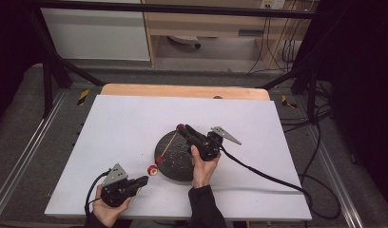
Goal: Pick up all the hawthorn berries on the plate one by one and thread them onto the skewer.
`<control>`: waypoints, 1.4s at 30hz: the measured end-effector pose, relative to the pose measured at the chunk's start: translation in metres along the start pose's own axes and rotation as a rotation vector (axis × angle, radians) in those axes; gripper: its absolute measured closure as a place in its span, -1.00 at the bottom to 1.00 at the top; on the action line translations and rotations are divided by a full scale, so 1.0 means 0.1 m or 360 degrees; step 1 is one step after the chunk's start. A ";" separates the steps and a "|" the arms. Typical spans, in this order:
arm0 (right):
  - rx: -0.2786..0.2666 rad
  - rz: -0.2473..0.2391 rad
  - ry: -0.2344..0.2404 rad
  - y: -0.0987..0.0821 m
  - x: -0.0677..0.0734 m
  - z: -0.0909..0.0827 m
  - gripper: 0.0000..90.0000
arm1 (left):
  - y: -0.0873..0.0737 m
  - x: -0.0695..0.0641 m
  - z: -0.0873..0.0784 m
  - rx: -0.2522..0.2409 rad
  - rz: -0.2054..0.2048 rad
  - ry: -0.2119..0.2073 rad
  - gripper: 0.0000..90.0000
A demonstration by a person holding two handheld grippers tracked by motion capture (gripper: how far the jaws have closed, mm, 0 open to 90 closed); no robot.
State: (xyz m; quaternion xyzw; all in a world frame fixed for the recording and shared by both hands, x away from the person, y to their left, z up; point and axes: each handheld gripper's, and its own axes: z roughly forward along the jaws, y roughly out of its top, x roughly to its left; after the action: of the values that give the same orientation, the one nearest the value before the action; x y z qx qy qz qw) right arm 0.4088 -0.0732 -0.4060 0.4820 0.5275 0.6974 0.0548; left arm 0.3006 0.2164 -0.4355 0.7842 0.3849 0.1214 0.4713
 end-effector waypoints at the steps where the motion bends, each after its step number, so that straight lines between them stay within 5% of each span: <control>1: -0.0010 0.0013 0.0002 -0.01 0.00 0.00 0.39 | 0.00 0.00 0.00 0.0002 0.0001 -0.0004 0.96; 23: -0.0065 0.0152 0.0066 -0.13 -0.04 0.06 0.39 | 0.02 -0.06 0.08 -0.0040 -0.0022 0.0002 0.96; 42: -0.0071 0.0213 0.0095 -0.19 -0.05 0.06 0.40 | 0.10 -0.12 0.20 -0.0114 -0.0115 0.0027 0.97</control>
State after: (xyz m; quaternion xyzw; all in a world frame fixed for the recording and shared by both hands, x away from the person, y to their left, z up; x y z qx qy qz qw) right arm 0.4077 -0.0633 -0.4243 0.4939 0.4797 0.7252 0.0030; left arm 0.3087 0.1926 -0.4354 0.7514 0.4123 0.1246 0.4999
